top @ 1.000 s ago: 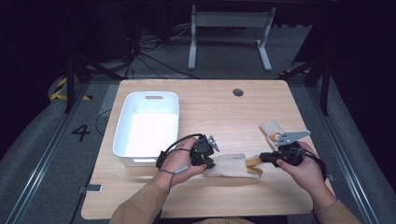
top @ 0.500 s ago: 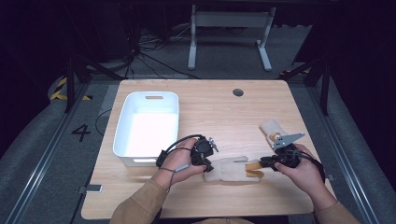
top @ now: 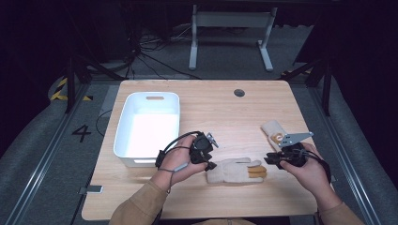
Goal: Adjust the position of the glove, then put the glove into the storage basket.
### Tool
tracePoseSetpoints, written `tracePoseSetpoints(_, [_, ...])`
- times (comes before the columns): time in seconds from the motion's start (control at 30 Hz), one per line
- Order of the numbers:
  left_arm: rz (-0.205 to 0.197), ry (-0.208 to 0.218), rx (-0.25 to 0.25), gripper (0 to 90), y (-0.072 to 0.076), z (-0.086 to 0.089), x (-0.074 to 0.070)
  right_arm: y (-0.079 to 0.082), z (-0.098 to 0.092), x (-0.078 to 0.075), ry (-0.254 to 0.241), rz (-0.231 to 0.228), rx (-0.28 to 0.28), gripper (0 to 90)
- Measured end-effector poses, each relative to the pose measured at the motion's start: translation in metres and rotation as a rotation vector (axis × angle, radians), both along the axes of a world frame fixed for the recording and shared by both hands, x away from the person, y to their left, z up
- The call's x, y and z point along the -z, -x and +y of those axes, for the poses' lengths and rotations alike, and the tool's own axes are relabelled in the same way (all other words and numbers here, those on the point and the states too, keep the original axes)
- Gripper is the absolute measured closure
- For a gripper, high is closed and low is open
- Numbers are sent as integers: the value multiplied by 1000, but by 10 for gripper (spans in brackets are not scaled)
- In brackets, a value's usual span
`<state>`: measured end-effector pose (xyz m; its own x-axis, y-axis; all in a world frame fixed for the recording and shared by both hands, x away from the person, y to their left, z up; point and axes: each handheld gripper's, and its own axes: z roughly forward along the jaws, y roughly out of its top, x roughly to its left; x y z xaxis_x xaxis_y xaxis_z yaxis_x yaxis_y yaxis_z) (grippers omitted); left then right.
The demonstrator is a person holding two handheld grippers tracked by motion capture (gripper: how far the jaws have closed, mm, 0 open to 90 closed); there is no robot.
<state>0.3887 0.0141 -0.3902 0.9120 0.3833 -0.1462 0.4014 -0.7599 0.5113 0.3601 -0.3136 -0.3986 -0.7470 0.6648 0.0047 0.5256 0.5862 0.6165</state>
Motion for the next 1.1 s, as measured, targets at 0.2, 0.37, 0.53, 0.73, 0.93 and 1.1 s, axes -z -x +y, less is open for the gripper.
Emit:
tracePoseSetpoints(0.2, [-16,65,-62,599,0,10,-10,-1,-4,-4,-30,-26,26,733])
tracePoseSetpoints(0.37, [-19,77,-96,584,-1,16,-12,-2,-10,-6,-55,-56,63,712])
tracePoseSetpoints(0.53, [-22,69,-110,572,-2,21,-12,-7,-17,-8,-76,-71,100,685])
tracePoseSetpoints(0.73, [-25,75,-137,562,0,27,-11,-16,-32,-8,-98,-81,167,656])
tracePoseSetpoints(0.93, [-32,80,-143,547,0,30,-12,-25,-49,-2,-118,-78,252,648])
tracePoseSetpoints(1.1, [-26,78,-144,546,0,30,-10,-32,-63,3,-126,-79,297,651])
